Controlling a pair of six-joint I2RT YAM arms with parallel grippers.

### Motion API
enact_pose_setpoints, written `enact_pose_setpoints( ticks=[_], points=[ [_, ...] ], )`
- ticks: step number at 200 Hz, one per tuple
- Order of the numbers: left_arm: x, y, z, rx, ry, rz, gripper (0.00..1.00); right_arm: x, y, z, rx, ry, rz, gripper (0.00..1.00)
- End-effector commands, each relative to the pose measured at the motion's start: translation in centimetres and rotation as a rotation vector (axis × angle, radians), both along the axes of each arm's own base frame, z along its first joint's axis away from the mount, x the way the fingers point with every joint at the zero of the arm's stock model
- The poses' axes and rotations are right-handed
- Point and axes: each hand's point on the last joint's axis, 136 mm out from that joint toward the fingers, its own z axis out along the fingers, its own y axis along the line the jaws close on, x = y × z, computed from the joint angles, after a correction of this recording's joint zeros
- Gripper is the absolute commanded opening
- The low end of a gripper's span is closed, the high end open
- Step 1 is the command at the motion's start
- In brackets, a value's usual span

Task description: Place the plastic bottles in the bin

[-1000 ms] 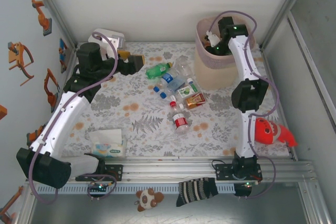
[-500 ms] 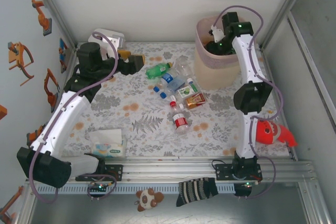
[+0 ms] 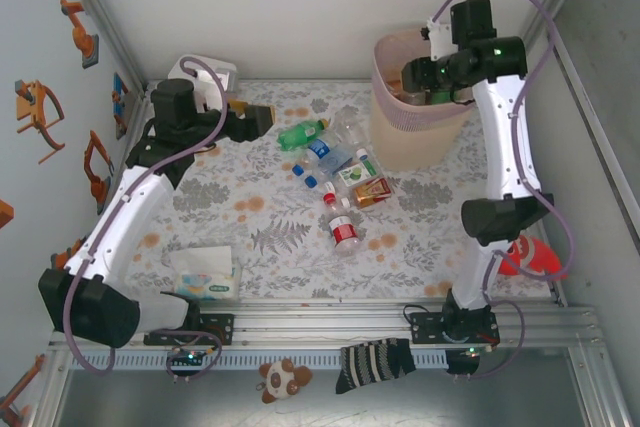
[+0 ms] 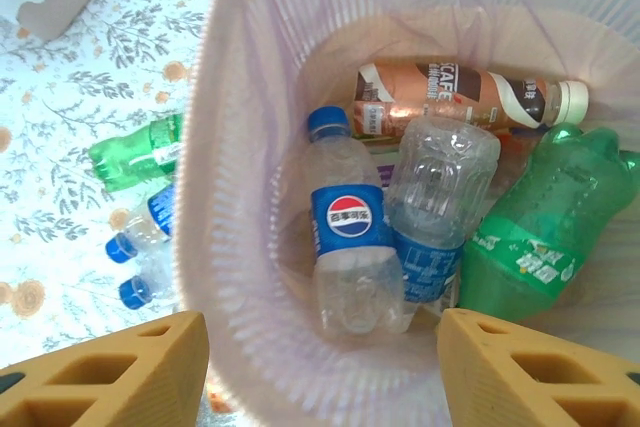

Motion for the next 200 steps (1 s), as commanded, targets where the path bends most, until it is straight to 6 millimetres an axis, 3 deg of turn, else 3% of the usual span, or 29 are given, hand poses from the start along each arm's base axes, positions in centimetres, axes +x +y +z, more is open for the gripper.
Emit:
enact_pose_setpoints(
  ticks=[1, 46, 73, 115, 160, 200],
  points=[
    [0.1, 0.5, -0.2, 0.022, 0.022, -0.010, 0.85, -1.4, 1.0, 0.8, 0.008, -0.011, -0.016, 0.60],
    [0.8, 1.7, -2.3, 0.058, 0.086, 0.009, 0.85, -4.8, 5.1, 0.2, -0.016, 0.006, 0.040, 0.58],
    [1.0, 2.6, -4.3, 0.097, 0.115, 0.019, 0.85, -7.1, 8.3, -1.7, -0.008, 0.040, 0.073, 0.57],
    [0.6, 4.2, -6.8, 0.174, 0.143, 0.050, 0.85, -10.7, 11.5, -6.3, -0.078, 0.130, 0.087, 0.55],
    [-0.5, 5.7, -7.2, 0.280, 0.121, 0.065, 0.86, -14.4, 13.9, -12.4, -0.127, 0.278, 0.080, 0.55],
    [-0.6, 6.3, -8.0, 0.264, 0.120, 0.100, 0.86, -16.1, 15.5, -17.4, -0.170, 0.391, 0.065, 0.55]
  ],
)
